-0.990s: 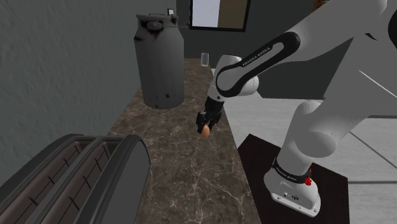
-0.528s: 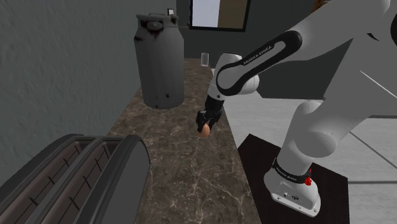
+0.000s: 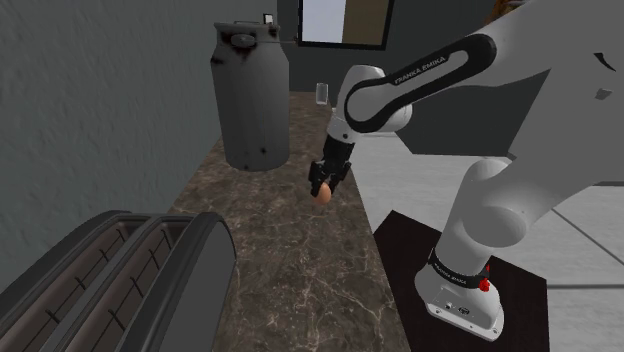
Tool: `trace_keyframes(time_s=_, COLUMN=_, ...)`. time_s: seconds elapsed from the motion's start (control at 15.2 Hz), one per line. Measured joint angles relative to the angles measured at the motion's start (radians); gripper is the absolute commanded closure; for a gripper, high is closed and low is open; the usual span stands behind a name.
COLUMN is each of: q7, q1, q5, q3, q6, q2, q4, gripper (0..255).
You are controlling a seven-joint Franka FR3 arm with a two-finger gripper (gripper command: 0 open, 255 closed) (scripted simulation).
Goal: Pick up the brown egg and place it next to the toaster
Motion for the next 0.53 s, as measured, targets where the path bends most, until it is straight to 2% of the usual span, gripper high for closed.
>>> trace_keyframes(time_s=0.53, q7=0.043, q1=-0.017, q5=-0.033, q3=0.005, q6=-0.127, q2=-0.067, q4=0.063, gripper=255)
